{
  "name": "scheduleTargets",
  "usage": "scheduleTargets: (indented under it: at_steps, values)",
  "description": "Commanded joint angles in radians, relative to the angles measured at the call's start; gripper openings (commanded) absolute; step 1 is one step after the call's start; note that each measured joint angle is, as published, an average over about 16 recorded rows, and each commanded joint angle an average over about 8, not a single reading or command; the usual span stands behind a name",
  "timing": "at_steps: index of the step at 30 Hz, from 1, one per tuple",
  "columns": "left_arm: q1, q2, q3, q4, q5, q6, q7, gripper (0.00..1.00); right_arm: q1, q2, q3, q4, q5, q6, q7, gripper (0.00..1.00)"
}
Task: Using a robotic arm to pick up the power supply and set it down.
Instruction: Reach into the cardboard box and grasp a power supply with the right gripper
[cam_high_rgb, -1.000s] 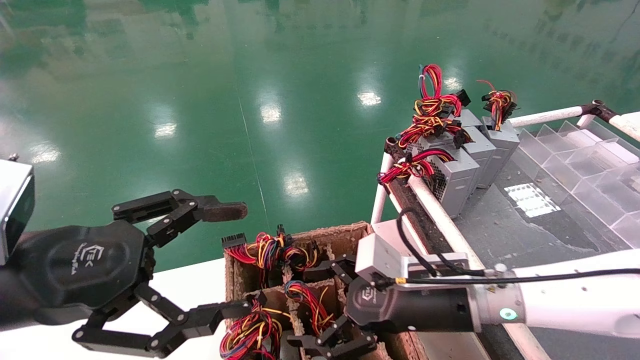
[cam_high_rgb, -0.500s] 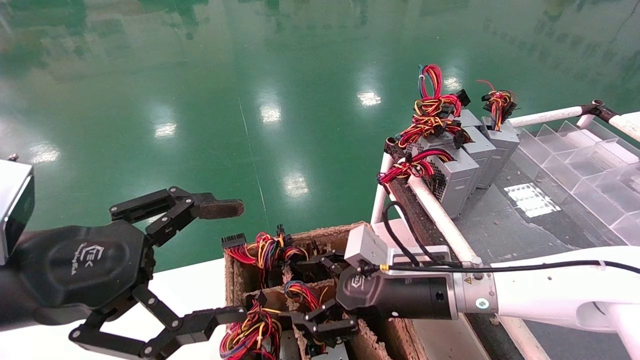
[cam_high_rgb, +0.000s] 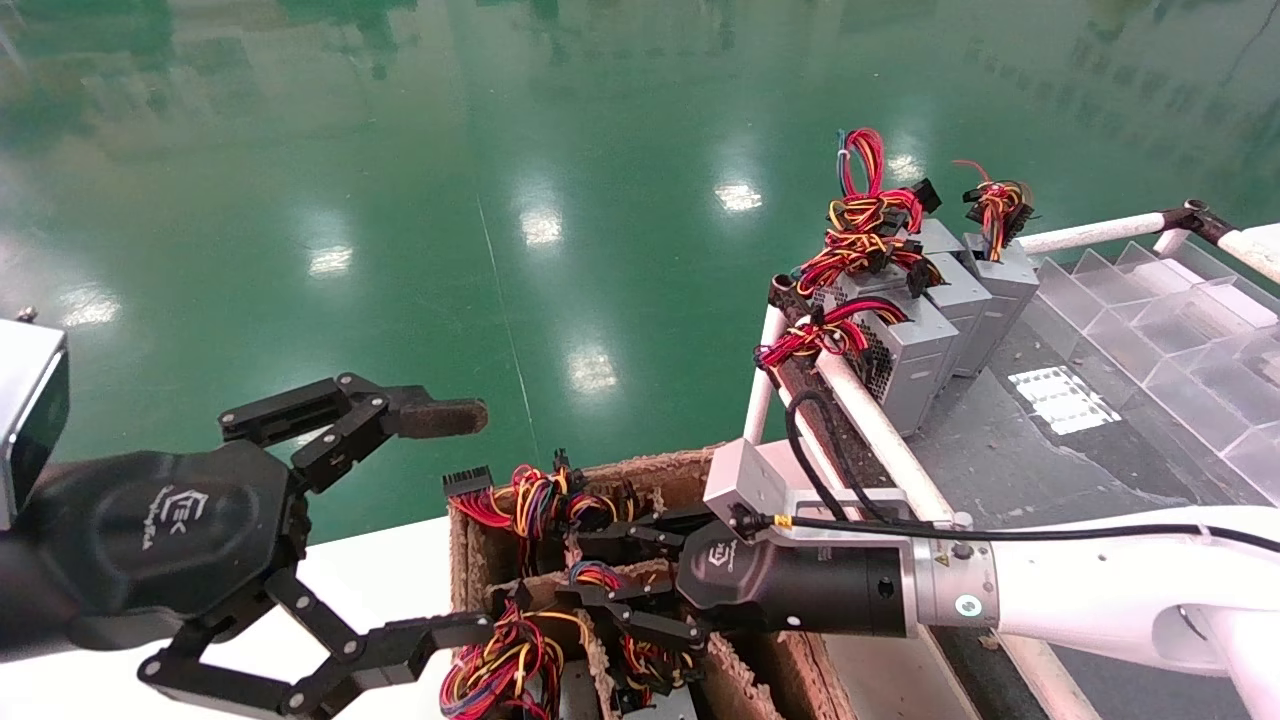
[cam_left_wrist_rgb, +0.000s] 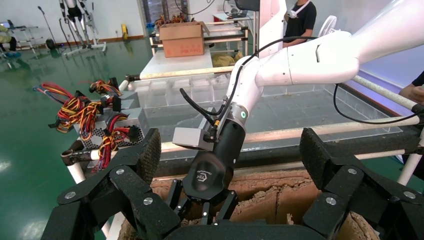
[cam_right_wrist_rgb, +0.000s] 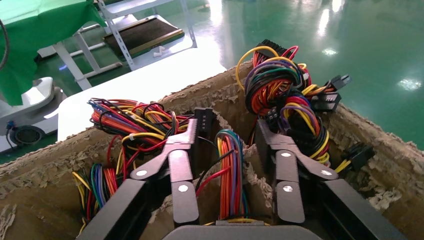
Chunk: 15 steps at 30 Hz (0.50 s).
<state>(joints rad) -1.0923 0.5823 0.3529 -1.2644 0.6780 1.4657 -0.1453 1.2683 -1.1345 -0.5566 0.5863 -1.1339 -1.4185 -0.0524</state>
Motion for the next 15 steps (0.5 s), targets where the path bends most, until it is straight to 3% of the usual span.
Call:
scheduleTargets:
  at_steps: [1, 15]
  values:
    - [0.000, 0.000, 0.000, 0.000, 0.000, 0.000, 0.000, 1.00, -0.001, -0.001, 0.000, -0.011, 0.001, -0.006, -0.006, 0.00]
    - [0.000, 0.000, 0.000, 0.000, 0.000, 0.000, 0.000, 1.00, -0.007, 0.004, 0.001, -0.043, 0.006, -0.021, -0.021, 0.00]
